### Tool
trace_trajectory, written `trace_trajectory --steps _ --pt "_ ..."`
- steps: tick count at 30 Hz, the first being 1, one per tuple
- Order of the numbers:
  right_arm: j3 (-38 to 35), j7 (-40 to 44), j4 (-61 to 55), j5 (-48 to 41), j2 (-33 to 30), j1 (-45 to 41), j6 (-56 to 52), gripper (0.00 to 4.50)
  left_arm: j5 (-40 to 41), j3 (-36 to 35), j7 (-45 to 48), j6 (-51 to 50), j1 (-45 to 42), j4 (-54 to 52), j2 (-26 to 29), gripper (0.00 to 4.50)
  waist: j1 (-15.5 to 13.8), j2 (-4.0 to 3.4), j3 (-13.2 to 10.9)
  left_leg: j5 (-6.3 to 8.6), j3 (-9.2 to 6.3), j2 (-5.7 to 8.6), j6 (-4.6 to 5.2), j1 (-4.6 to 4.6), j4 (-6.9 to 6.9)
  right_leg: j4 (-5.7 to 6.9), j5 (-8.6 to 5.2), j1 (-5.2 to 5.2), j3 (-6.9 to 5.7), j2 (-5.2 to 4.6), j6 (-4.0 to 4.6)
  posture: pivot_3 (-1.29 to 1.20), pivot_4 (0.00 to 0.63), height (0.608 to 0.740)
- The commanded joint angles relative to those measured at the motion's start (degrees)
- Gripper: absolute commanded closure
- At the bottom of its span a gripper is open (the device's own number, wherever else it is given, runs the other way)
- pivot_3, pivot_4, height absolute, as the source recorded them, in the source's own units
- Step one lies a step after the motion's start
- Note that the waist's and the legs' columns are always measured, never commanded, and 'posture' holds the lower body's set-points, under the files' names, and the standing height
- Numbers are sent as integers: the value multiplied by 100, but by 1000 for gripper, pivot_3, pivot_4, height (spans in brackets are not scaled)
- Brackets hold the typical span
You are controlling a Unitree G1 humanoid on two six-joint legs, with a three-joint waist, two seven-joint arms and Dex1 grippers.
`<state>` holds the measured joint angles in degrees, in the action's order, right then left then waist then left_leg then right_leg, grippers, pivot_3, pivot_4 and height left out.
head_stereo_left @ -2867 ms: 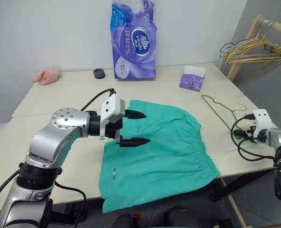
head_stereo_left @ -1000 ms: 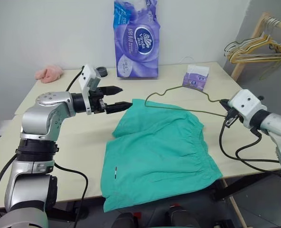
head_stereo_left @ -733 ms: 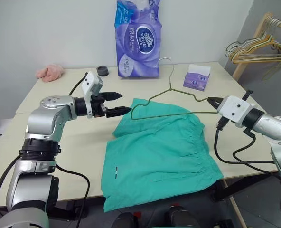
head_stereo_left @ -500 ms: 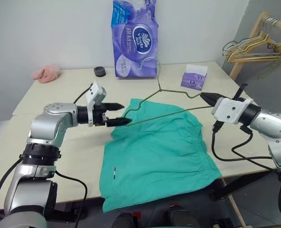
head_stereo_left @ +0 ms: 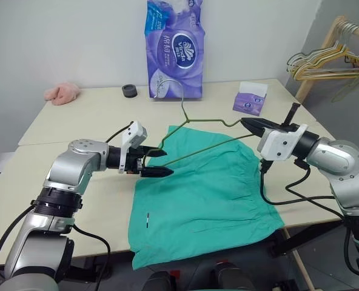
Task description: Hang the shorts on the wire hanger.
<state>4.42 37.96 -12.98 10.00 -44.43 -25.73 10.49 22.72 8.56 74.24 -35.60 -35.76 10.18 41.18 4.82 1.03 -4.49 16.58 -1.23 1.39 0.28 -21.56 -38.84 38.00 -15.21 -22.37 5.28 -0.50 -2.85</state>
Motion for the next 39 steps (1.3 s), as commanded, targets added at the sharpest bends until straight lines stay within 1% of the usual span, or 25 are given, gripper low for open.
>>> trace_trajectory --steps 1,7,12,17,20,22,25,26,28,30,32,33,37,39 --pt "-135 -13 -108 -107 76 -128 -80 4500 6 3 82 71 45 -239 7 1133 7 0 0 0 0 0 0 0 0 0 0 0 1 0 0 -86 54 740" --pt "-161 4 -140 -152 139 -144 -123 4500 -13 -6 57 115 148 -307 -16 3063 6 0 0 0 -1 0 0 1 -1 1 0 0 0 0 0 -85 57 740" --pt "-104 60 -207 -139 172 -102 -50 4500 -23 -33 38 175 184 -247 -36 4472 5 0 0 0 -1 0 0 1 -1 1 0 1 -1 0 0 -85 58 740" --pt "-50 161 -247 -78 74 -16 260 4500 -70 -24 39 270 233 -187 -47 4472 5 0 0 0 -2 0 0 1 -1 2 0 0 -1 0 0 -85 58 740" --pt "-165 120 -225 -135 12 69 557 3820 -139 -12 31 369 258 -124 -33 4500 4 -1 0 0 -2 0 0 1 -1 1 0 1 -2 0 0 -85 58 740" --pt "-237 215 -219 -253 -68 165 619 3139 -194 -23 3 441 276 -95 -30 4500 4 0 0 0 -2 0 0 1 -1 1 0 1 -3 0 0 -84 59 740" --pt "-331 587 -305 -643 -267 429 337 2104 -318 -78 -125 662 268 13 -79 4500 0 0 0 0 -2 0 0 1 -1 0 0 2 -3 -1 0 -84 59 740" --pt "-414 811 -448 -981 -364 606 -182 1815 -338 -109 -172 715 265 34 -103 4500 -6 1 0 0 -2 0 0 1 -2 0 0 3 -3 -1 0 -85 61 740" --pt "-625 1139 -738 -1606 -571 833 -1282 1100 -406 -102 -199 854 280 31 -88 4500 -22 1 -1 0 -5 0 0 1 -3 -1 0 5 -6 -3 0 -88 62 740" --pt "-781 1277 -963 -2074 -727 799 -2321 411 -534 -3 -92 1053 354 -44 16 4500 -17 1 -1 0 -8 0 1 -1 -4 0 0 5 -9 -5 1 -101 62 740" --pt "-855 1363 -1152 -2570 -849 644 -3378 411 -722 138 70 1326 453 -164 157 4500 5 -1 -2 0 -8 0 1 0 -6 2 1 5 -9 -7 1 -101 62 740" --pt "-833 1432 -1228 -2749 -907 561 -3742 411 -788 195 148 1428 481 -221 215 4500 27 -2 -3 0 -8 0 1 3 -6 1 1 5 -9 -8 2 -101 62 740" --pt "-599 1416 -1379 -3052 -908 154 -4638 411 -997 341 310 1717 484 -331 326 4500 25 -6 -5 0 -8 -6 1 8 -4 4 0 7 -13 -7 5 -107 61 740" --pt "-360 1497 -1406 -3206 -900 -95 -5121 411 -1082 398 345 1805 479 -412 347 4500 20 -6 -5 0 -8 -6 1 6 -4 1 -1 7 -14 -7 5 -110 59 740"
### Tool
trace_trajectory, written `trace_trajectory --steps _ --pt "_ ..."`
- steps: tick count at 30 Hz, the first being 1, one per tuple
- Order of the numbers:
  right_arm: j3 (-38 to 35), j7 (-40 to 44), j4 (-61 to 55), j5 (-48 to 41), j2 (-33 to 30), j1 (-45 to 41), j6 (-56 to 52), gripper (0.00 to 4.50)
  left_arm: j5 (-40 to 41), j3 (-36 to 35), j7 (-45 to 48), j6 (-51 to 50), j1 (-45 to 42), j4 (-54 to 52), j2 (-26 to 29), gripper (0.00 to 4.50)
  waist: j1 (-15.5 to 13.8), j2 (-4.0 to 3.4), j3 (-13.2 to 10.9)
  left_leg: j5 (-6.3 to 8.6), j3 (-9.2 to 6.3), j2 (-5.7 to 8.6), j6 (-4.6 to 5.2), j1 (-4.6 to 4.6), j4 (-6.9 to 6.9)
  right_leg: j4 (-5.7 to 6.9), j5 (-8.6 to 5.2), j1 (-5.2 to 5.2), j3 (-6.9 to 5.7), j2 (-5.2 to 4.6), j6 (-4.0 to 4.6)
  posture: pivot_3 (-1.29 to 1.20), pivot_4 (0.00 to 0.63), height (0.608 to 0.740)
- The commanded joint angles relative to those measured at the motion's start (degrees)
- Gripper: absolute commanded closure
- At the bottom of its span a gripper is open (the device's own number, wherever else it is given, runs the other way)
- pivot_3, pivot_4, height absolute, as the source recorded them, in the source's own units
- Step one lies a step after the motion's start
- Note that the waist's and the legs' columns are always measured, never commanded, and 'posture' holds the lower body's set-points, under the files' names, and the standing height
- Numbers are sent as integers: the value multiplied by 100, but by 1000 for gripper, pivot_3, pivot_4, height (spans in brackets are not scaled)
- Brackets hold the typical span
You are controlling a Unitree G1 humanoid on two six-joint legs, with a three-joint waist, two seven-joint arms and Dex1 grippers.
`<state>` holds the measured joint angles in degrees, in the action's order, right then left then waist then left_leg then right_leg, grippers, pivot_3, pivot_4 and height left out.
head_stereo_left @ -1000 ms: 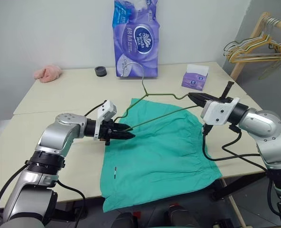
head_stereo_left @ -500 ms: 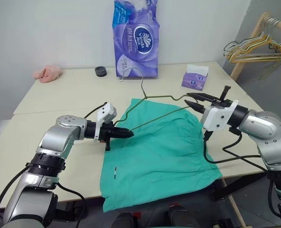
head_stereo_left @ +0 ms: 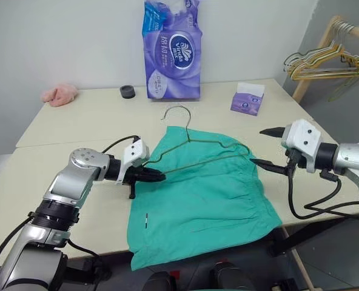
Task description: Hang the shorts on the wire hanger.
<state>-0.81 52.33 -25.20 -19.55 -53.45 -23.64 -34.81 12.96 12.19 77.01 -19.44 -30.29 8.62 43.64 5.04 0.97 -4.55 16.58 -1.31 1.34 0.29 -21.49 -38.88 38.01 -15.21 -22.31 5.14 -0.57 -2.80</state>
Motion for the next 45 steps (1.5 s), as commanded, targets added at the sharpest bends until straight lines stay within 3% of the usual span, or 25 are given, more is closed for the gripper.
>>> trace_trajectory --steps 1,6,16,20,29,45 --pt "293 104 -175 -299 16 -420 -770 411 -112 39 67 184 -79 -306 83 4500 -2 0 0 0 0 0 0 -2 0 -3 0 0 0 0 0 -110 59 740" --pt "864 256 -89 -318 70 -808 -1250 411 -136 64 48 236 -133 -407 19 4500 -3 0 1 1 -1 3 0 -22 -1 -5 1 -16 -4 -6 0 -110 56 740" --pt "1786 637 562 133 203 -1300 -1200 411 -183 64 121 428 -55 -532 31 4500 -5 1 1 0 -3 5 0 -39 -1 0 1 -37 -11 -12 0 -96 50 740" --pt "1951 727 699 262 267 -1393 -1169 1316 -219 65 95 487 12 -581 43 4500 -6 0 1 0 -4 5 0 -39 -1 1 1 -37 -16 -14 0 -94 49 740" --pt "2222 942 724 354 295 -1453 -1384 4416 -279 91 56 510 95 -711 -6 4500 -10 0 1 0 -5 5 0 -40 -1 5 2 -40 -19 -16 0 -86 46 740" --pt "2191 1022 743 394 275 -1368 -1304 4464 -272 74 -92 305 98 -847 -199 4500 -20 0 2 0 -7 8 0 -39 -1 8 2 -39 -22 -19 0 -68 46 740"
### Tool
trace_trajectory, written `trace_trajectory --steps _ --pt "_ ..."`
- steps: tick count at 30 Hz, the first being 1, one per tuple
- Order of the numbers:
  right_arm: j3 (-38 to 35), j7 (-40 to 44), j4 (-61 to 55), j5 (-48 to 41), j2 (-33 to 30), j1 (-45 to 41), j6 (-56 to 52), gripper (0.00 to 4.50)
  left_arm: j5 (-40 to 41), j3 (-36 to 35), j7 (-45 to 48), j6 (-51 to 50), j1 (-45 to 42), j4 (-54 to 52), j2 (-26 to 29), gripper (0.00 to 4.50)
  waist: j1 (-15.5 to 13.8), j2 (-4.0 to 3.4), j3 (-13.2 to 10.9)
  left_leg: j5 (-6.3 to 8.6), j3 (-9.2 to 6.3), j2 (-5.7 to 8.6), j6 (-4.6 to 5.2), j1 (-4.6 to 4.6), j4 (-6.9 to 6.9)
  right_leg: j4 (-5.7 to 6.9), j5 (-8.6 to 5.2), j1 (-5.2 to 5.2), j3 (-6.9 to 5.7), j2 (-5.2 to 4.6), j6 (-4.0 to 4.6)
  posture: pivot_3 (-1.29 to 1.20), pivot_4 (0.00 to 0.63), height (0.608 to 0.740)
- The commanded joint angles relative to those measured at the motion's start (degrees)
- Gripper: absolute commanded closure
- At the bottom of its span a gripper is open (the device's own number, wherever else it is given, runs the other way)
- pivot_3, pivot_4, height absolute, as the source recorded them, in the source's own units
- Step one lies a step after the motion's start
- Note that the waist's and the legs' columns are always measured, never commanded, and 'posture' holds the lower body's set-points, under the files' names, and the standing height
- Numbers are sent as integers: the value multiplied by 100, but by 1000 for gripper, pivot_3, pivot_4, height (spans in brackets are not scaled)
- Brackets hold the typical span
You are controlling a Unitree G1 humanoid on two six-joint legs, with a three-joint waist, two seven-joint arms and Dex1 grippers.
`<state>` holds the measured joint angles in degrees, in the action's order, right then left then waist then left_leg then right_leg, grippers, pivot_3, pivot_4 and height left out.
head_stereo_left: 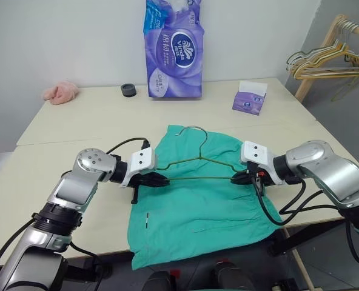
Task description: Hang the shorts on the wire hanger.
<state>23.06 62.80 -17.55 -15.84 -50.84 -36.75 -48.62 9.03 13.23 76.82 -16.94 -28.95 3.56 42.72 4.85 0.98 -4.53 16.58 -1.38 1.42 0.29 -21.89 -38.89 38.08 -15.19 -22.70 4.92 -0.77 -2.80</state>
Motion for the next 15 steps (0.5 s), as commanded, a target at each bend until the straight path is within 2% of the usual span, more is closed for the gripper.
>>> trace_trajectory --steps 1,2,6,15 --pt "-195 -15 -17 38 17 -52 107 4464 135 -42 -90 18 -31 -343 -126 4500 -2 0 0 0 0 0 0 0 0 0 0 0 0 0 0 -66 46 740" --pt "-197 -11 -10 52 22 -51 138 4464 172 -55 -91 -42 -29 -350 -143 4500 -2 0 0 0 0 0 0 0 0 0 0 0 0 0 0 -66 46 740" --pt "-209 -23 66 159 49 -64 337 4500 403 -167 -126 -320 -100 -423 -264 3458 -10 0 0 0 0 0 0 0 -1 1 0 0 0 0 0 -65 46 740" --pt "-282 1 242 390 30 2 737 4500 473 -365 -396 -230 -200 -342 -432 571 -10 1 0 0 0 1 0 1 -1 3 1 0 -1 -1 0 -64 45 740"
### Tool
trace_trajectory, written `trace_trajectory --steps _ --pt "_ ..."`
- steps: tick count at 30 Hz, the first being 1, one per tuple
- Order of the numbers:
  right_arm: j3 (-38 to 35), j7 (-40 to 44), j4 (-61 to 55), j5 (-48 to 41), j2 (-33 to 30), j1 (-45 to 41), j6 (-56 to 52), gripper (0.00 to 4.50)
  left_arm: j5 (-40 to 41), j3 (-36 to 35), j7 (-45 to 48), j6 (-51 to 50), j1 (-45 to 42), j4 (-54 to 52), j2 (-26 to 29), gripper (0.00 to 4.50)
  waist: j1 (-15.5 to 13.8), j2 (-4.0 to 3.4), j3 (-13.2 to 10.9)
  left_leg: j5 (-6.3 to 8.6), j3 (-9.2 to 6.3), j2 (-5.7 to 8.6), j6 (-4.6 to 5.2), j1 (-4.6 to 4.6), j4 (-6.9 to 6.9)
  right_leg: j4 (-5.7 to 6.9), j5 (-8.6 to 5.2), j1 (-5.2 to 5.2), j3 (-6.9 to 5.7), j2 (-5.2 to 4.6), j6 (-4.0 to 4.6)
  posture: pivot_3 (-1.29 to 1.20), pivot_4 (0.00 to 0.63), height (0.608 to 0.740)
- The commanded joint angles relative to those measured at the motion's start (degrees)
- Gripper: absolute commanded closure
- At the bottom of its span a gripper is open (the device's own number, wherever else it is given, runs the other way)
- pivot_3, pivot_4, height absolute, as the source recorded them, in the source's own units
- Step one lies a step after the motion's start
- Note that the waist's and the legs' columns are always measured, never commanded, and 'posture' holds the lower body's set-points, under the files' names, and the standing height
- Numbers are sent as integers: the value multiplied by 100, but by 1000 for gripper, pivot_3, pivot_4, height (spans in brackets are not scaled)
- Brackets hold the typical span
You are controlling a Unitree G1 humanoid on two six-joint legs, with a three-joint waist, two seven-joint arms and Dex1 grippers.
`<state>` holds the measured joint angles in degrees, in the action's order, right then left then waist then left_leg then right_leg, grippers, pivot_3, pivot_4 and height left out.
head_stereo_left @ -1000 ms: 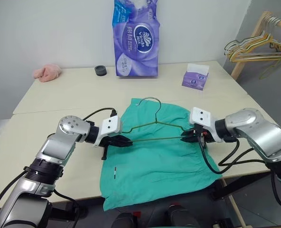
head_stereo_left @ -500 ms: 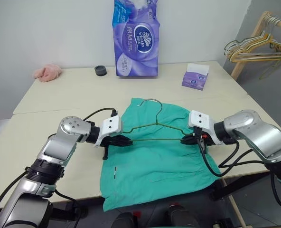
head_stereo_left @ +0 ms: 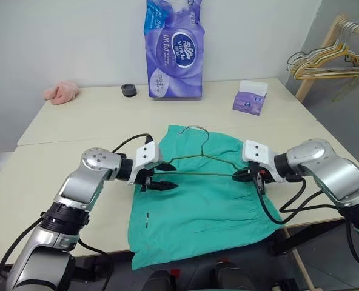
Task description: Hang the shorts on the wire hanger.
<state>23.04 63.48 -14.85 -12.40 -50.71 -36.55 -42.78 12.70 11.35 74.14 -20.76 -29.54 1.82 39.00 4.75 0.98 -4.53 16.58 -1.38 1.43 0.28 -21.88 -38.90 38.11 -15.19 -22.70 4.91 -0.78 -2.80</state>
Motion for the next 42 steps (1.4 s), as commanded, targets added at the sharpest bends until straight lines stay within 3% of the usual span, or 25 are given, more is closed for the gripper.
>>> trace_trajectory --steps 1,2,12,17,22,26,31,36,42 --pt "-313 -83 -10 49 15 4 165 4500 98 -206 -171 197 -160 -114 -68 252 -3 0 0 0 0 0 0 0 0 0 0 0 0 0 0 -64 45 740" --pt "-358 -104 6 39 11 42 161 4500 92 -251 -238 228 -185 -53 -80 19 -5 0 0 0 -1 0 0 0 0 0 0 0 0 0 0 -64 45 740" --pt "-1419 -592 -243 -220 -201 1042 -305 4500 363 -872 -894 -18 -245 135 -88 19 -37 2 1 0 -6 4 0 -2 0 1 1 2 -6 -6 0 -75 46 740" --pt "-2620 -960 -819 -637 -320 2091 -987 4500 286 -1064 -1068 116 -356 552 78 19 -47 2 2 0 -11 4 -1 -2 1 1 1 3 -10 -6 0 -114 50 740" --pt "-3757 -1230 -1400 -1040 -312 3020 -1732 4500 313 -838 -1056 95 -703 724 -248 19 -46 5 2 0 -8 5 -1 0 -7 -4 1 14 -9 -6 -2 -171 60 740" --pt "-5103 -1310 -1754 -1316 -126 4231 -2440 4500 485 -472 -679 -147 -763 502 -548 19 -36 5 3 1 -8 12 0 6 -7 -13 3 29 -5 -6 -8 -221 70 740" --pt "-6242 -1320 -2217 -1676 342 5490 -2996 4500 786 -300 -284 -448 -742 279 -690 19 147 4 2 1 -5 9 1 10 -4 -12 0 31 5 5 -13 -267 79 740" --pt "-6643 -1453 -2468 -1944 817 6242 -3271 4500 857 -181 251 -303 -834 334 -624 19 400 0 4 1 6 -9 1 31 -3 -14 -18 47 23 36 -42 -309 80 740" --pt "-6362 -1644 -2433 -2209 887 6159 -3350 4500 520 -144 561 309 -1084 793 -468 19 661 -1 3 3 18 -9 2 30 3 -28 -23 45 41 60 -49 -315 77 740"
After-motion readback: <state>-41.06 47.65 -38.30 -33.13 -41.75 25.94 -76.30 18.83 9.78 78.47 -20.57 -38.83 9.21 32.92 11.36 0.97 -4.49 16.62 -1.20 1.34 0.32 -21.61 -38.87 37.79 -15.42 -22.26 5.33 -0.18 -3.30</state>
